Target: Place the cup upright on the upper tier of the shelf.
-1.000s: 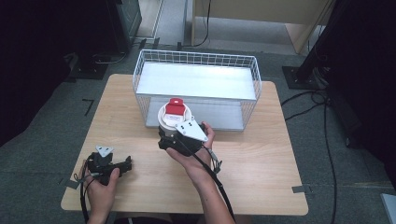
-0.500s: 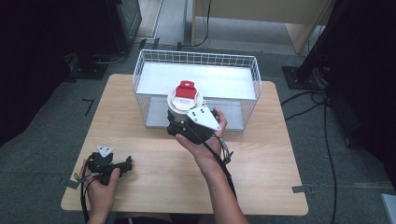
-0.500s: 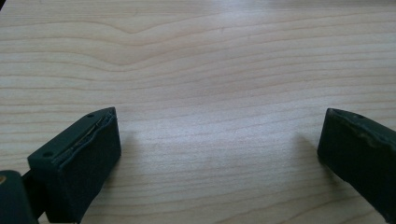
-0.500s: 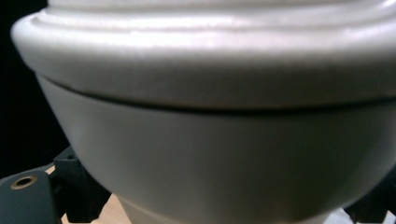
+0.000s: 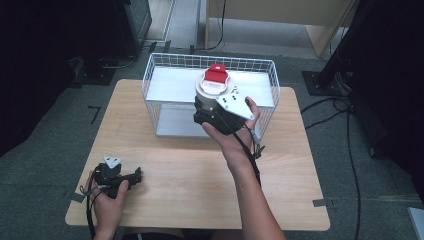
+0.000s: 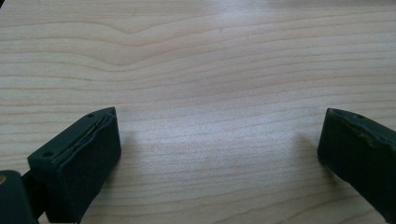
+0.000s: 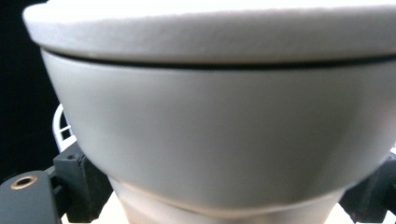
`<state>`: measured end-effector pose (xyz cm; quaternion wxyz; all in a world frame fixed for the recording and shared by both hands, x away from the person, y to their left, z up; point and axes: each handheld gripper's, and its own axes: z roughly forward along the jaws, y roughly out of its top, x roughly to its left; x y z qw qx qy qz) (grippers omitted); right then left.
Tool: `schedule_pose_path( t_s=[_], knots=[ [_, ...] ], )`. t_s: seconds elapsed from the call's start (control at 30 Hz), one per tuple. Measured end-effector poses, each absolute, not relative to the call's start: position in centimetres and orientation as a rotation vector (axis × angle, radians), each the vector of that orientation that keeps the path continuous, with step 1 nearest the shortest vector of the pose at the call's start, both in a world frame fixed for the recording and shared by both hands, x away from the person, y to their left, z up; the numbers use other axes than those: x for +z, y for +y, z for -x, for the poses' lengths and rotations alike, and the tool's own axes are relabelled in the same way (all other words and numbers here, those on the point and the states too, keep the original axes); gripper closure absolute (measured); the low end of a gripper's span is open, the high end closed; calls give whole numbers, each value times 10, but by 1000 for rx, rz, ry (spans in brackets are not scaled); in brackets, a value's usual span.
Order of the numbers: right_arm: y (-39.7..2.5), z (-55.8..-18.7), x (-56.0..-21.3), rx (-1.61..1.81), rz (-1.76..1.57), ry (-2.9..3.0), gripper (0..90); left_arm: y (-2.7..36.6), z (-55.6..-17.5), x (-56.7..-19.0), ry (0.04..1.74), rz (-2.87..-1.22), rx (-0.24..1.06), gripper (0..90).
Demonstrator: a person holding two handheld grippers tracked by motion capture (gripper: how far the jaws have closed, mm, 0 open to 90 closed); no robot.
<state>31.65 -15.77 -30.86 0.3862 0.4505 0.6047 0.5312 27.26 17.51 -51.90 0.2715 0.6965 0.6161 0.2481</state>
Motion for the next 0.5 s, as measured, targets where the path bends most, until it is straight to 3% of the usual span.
schedule_pose_path(
  t_s=[0.5],
  knots=[
    [-165, -360, -293, 1362, -1130, 1501, 91, 175, -273, -519, 1660, -1875, 667, 0]
  ],
)
